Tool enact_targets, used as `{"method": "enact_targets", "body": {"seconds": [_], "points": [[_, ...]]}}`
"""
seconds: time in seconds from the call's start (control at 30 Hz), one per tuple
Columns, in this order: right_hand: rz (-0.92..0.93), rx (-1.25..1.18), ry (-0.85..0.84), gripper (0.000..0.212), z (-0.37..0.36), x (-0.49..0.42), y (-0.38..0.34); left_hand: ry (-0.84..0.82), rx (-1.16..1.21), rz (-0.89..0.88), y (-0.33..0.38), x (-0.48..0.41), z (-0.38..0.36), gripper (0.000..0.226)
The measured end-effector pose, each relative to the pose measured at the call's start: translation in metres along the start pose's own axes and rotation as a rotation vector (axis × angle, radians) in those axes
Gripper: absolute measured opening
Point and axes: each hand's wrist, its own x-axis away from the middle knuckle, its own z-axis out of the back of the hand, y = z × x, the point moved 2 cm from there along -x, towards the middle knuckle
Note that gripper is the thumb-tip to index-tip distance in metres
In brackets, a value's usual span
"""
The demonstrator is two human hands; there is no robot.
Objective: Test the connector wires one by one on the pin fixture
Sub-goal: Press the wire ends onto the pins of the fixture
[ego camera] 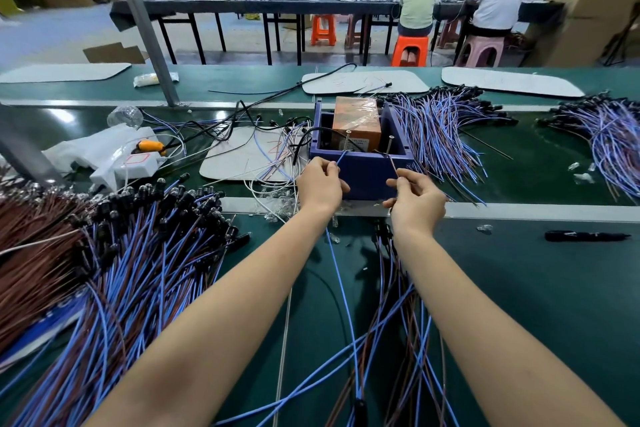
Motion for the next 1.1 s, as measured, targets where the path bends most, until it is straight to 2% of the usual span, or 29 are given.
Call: {"method": "enact_targets", "body": {"seconds": [0.87, 1.1], "points": [[-0.022, 0.007, -0.03, 0.02, 0.003, -0.002, -0.004, -0.056, -0.01, 0.018, 0.001, -0.001, 0.0, 0.021], [-0.019, 0.055, -0.019, 0.014, 0.02, -0.008, -0.029, -0.108, -0.017, -0.055, 0.019, 0.009, 0.022, 0.016]]}}
